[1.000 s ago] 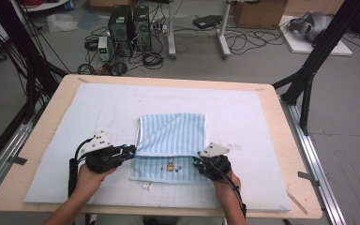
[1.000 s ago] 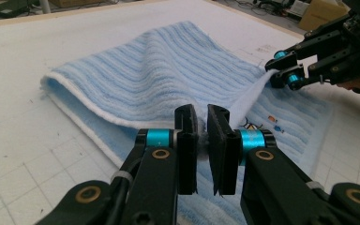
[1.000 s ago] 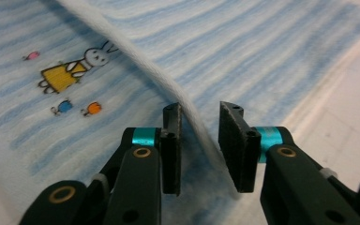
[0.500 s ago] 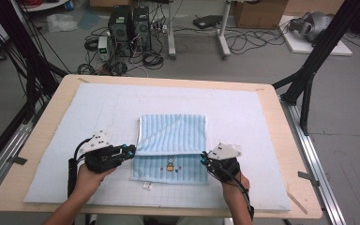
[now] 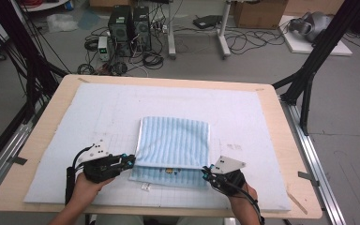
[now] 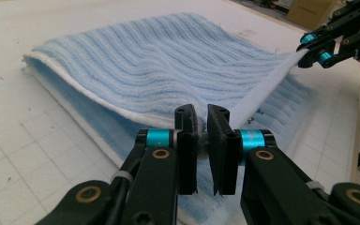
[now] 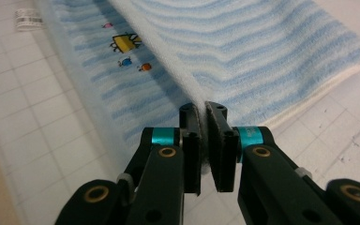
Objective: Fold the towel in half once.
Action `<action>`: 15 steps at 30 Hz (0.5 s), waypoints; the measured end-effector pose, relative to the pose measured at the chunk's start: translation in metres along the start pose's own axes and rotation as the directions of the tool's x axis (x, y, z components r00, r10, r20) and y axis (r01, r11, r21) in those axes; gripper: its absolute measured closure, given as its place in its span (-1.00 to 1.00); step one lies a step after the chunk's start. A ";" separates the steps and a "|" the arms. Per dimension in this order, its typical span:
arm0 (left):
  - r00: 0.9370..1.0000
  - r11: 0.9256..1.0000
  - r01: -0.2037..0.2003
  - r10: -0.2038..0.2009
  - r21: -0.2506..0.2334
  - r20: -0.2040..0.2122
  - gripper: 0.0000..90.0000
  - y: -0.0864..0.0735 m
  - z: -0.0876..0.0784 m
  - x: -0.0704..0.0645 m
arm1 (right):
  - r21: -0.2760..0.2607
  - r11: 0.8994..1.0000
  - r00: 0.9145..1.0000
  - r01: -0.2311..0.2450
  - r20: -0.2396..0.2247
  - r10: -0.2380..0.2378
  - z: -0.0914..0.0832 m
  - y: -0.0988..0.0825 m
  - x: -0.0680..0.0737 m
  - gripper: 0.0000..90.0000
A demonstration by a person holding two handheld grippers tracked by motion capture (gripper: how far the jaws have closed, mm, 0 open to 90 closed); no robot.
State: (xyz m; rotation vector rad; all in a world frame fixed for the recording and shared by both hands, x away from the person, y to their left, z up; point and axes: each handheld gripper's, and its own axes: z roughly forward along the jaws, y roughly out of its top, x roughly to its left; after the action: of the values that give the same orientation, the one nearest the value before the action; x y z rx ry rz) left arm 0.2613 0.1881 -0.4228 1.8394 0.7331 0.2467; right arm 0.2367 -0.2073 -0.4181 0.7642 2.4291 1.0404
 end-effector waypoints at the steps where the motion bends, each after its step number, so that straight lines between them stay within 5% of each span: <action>1: 1.000 1.000 0.001 -0.001 0.002 0.001 0.82 -0.001 -0.001 0.000 | 0.005 1.000 1.000 0.004 -0.015 -0.004 -0.001 -0.001 0.001 0.88; 5: 1.000 1.000 0.012 -0.012 0.013 0.002 0.82 -0.005 -0.003 0.001 | 0.025 0.999 0.996 0.033 -0.083 -0.031 -0.001 -0.005 0.006 0.85; 8: 1.000 1.000 0.017 -0.017 -0.001 0.007 0.82 -0.004 -0.004 0.001 | 0.012 1.000 0.996 -0.006 -0.085 0.008 -0.002 -0.006 0.004 0.39; 10: 1.000 1.000 0.015 -0.015 -0.010 0.011 0.82 -0.003 -0.004 0.000 | -0.010 0.998 0.995 -0.062 -0.073 0.061 -0.004 -0.006 0.000 0.33; 15: 1.000 0.999 0.025 -0.024 -0.029 0.020 0.82 0.000 -0.003 0.000 | -0.028 0.997 0.994 -0.068 -0.085 0.065 -0.005 -0.004 0.002 0.39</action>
State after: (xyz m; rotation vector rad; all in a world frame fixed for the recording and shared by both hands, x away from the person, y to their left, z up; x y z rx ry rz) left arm 0.2602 0.1906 -0.4220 1.8016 0.7346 0.2221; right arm 0.2311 -0.2111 -0.4186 0.8116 2.4664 1.1552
